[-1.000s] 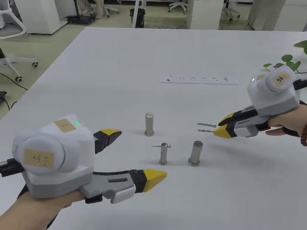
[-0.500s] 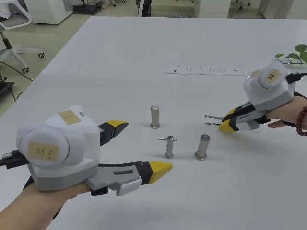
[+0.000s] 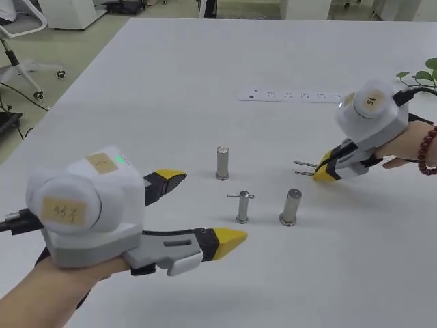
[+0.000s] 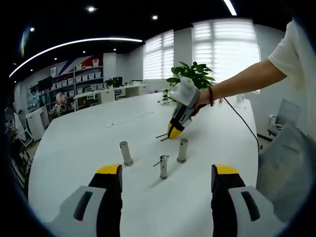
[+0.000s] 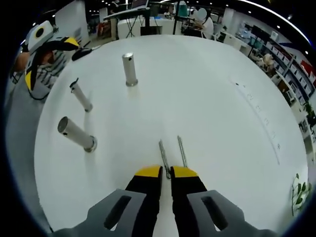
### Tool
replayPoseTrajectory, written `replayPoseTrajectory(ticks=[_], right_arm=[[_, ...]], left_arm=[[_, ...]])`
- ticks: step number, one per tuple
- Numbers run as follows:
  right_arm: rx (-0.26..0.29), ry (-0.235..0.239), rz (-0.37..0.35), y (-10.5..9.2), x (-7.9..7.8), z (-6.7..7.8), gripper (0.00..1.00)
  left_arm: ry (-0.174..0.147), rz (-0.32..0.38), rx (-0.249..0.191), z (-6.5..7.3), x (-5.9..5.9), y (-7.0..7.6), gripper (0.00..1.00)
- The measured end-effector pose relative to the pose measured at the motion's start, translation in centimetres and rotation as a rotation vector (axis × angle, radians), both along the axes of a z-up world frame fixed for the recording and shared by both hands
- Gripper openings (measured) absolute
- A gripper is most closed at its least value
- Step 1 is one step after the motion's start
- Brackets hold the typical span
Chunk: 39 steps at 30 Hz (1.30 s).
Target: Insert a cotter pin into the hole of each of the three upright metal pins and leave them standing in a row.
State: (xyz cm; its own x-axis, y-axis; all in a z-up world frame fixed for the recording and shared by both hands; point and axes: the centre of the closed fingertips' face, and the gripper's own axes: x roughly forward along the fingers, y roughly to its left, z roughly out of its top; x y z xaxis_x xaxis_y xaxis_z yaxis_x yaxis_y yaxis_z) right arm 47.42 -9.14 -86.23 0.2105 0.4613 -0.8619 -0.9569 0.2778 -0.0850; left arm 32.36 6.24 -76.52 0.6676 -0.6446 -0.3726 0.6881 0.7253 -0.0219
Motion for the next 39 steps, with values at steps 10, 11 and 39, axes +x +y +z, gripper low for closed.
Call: replayPoseTrajectory(ticks=[10,11,39], right_arm=[[-0.076,-0.010,0.048,-0.2,-0.2,-0.1,0.04],[-0.080,-0.013,0.050,-0.2,-0.2,-0.1,0.04],[-0.066,-0.271,0.145,1.4,-3.0,5.5,0.02]], left_arm=[[0.006,-0.006,0.009,-0.1,-0.1,-0.1,0.72],[0.005,-0.005,0.008,-0.1,-0.2,-0.1,0.72],[-0.002,-0.024,-0.034,2.2,0.4,-0.8,0.61]])
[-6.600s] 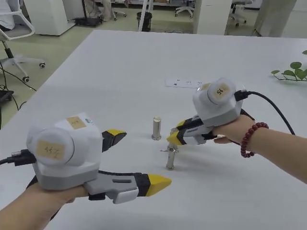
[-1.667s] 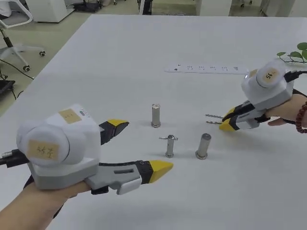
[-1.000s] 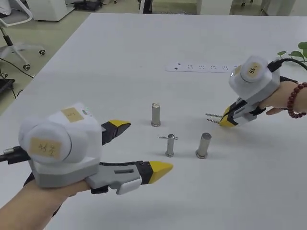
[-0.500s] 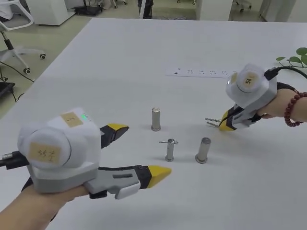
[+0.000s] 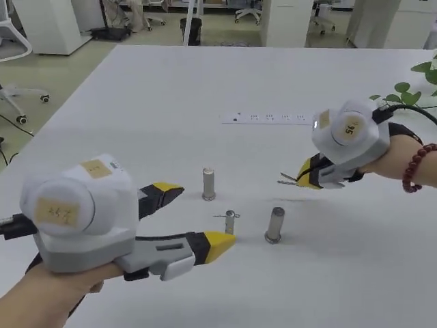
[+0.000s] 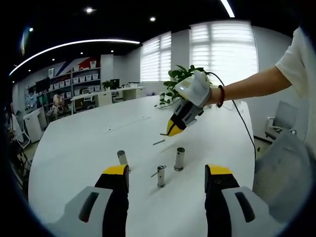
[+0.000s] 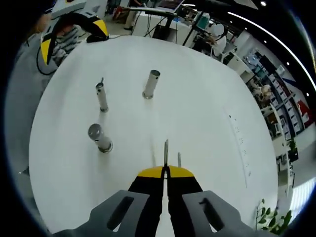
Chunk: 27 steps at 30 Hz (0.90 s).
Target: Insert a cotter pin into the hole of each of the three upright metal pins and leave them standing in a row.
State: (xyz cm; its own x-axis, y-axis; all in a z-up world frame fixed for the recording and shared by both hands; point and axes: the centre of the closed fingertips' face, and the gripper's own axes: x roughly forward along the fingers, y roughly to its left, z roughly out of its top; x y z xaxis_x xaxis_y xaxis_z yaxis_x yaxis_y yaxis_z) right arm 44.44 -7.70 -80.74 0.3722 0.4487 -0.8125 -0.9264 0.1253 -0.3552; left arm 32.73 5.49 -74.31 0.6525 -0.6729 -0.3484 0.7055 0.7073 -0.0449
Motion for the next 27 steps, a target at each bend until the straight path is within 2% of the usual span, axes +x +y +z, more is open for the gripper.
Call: replayPoseTrajectory(ticks=[8,12,16,20,23,25,27], right_arm=[[0.056,-0.090,0.064,1.6,-2.6,3.3,0.02],[0.087,-0.130,0.088,2.5,-3.6,4.7,0.02],[0.126,-0.155,0.100,3.2,-4.5,5.9,0.02],[0.152,-0.174,0.121,4.1,-5.6,6.8,0.02],[0.165,-0.183,0.146,4.8,-6.7,7.2,0.02],[0.164,-0.192,0.163,5.1,-7.2,7.2,0.02],[0.167,-0.196,0.177,5.4,-7.7,7.3,0.02]], left_arm=[[0.023,-0.005,-0.025,0.7,0.7,-0.9,0.52],[0.042,-0.007,-0.018,0.7,1.1,-1.4,0.47],[0.070,-0.003,-0.045,0.8,1.3,-2.1,0.44],[0.098,0.007,-0.065,0.8,1.5,-2.5,0.41],[0.131,0.014,-0.100,1.0,1.6,-2.8,0.39],[0.142,0.019,-0.133,1.3,1.7,-3.0,0.37],[0.154,0.023,-0.146,1.4,1.7,-3.1,0.35]])
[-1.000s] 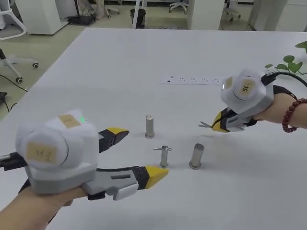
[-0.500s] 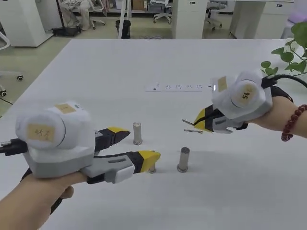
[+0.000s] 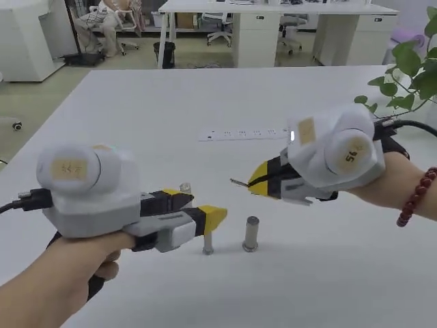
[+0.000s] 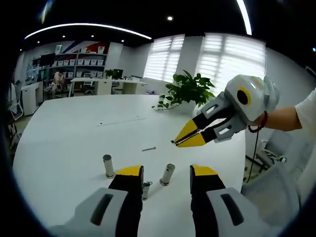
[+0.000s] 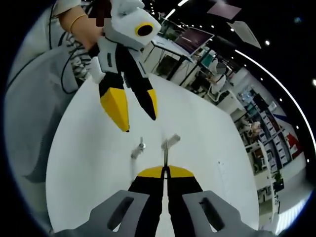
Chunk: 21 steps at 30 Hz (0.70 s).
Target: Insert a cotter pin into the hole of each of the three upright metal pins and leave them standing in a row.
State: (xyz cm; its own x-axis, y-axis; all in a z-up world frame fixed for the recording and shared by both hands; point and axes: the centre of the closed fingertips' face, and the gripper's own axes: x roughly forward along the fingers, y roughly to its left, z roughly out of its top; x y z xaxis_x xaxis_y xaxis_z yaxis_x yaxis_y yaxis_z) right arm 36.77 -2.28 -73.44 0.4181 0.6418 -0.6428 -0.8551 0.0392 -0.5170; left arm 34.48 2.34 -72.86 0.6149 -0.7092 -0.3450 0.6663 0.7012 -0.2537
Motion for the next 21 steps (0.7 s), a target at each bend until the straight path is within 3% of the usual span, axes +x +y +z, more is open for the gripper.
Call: replayPoseTrajectory(ticks=[9,21], right_arm=[[0.006,-0.010,0.050,1.4,-2.1,-0.1,0.02],[-0.048,-0.053,0.115,2.1,-3.7,-0.9,0.02]], left_arm=[[0.072,-0.004,-0.069,0.0,-0.7,-0.9,0.25],[0.176,-0.024,-0.147,-0.1,-1.9,-2.0,0.15]])
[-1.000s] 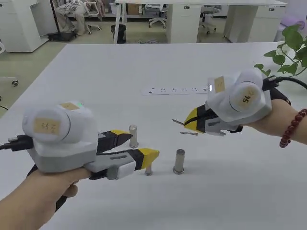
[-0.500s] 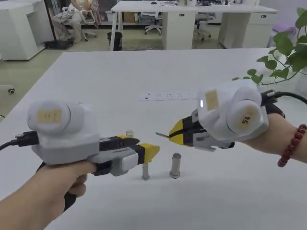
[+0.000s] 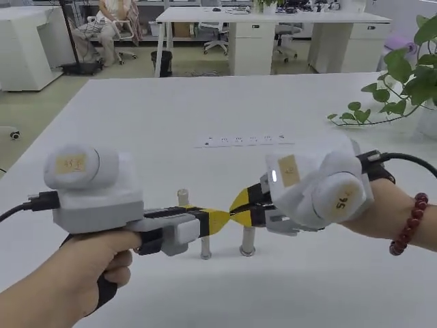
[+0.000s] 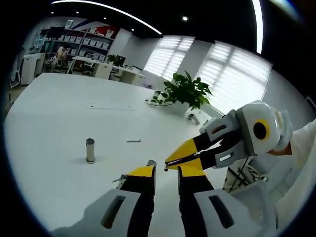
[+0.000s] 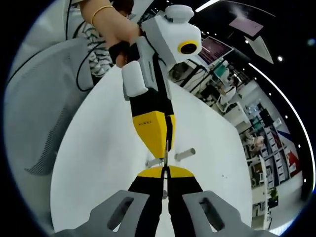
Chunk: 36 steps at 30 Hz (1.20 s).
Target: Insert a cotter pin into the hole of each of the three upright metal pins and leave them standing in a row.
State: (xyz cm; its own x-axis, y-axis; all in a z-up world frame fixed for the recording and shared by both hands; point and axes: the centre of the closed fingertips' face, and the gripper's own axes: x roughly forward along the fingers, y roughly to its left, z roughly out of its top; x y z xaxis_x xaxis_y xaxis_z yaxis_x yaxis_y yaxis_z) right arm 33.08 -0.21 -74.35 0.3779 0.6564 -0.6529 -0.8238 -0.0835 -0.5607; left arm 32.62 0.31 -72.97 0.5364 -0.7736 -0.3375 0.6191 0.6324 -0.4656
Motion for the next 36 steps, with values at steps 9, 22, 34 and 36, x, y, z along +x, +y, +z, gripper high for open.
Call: replayPoseTrajectory(ticks=[9,22,34,36], right_arm=[[-0.020,-0.028,0.024,0.2,-0.4,0.1,0.02],[-0.030,-0.022,0.037,0.4,-1.2,-0.1,0.02],[-0.028,0.012,0.060,0.4,-1.8,-0.6,0.04],[-0.023,0.040,0.047,0.4,-1.9,-0.8,0.04]], left_arm=[[0.049,0.000,-0.027,-0.4,-0.3,-0.4,0.07],[0.064,0.006,-0.019,-0.9,-0.6,-0.4,0.01],[0.006,-0.044,0.032,-1.2,-1.0,-0.3,0.00],[-0.015,-0.057,0.058,-1.3,-1.2,-0.3,0.00]])
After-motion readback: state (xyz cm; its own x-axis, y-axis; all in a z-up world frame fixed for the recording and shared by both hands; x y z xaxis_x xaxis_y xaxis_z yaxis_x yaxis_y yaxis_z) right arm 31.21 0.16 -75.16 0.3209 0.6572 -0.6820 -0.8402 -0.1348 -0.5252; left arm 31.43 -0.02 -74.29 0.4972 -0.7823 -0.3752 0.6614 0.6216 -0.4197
